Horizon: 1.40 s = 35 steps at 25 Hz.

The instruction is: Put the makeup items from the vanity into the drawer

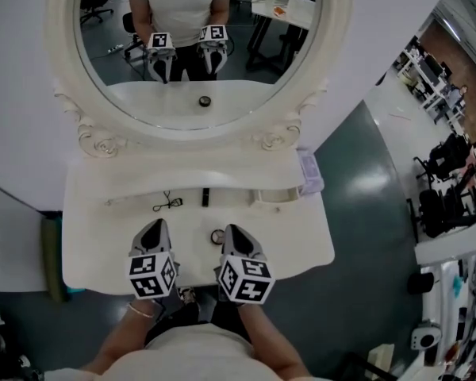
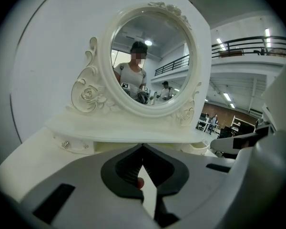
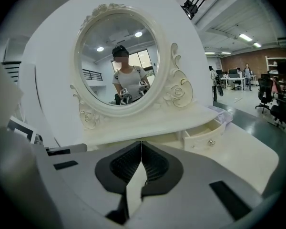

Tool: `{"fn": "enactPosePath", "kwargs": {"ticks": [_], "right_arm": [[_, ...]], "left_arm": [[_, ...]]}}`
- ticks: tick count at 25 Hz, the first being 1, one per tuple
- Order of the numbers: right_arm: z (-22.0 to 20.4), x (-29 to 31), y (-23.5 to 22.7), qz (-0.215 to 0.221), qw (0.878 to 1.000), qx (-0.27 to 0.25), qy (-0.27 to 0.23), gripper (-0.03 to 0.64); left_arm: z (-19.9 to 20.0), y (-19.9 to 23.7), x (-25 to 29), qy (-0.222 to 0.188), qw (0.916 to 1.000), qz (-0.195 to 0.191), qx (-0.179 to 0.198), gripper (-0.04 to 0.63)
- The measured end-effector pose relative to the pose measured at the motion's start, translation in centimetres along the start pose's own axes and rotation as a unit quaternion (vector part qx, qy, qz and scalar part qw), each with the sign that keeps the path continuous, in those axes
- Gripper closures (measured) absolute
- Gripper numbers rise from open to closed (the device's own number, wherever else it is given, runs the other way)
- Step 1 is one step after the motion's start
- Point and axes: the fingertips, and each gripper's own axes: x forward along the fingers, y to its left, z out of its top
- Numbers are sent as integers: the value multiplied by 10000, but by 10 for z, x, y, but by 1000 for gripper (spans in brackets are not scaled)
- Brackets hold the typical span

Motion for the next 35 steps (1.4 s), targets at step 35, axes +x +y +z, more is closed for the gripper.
{"fn": "enactPosePath", "kwargs": {"ticks": [35], "right_arm": [[-134,80,-31,109,9826,-747,1697,396]], "left_arm": [[-123,-1,66,1355,9905,-212,-105,592]]}}
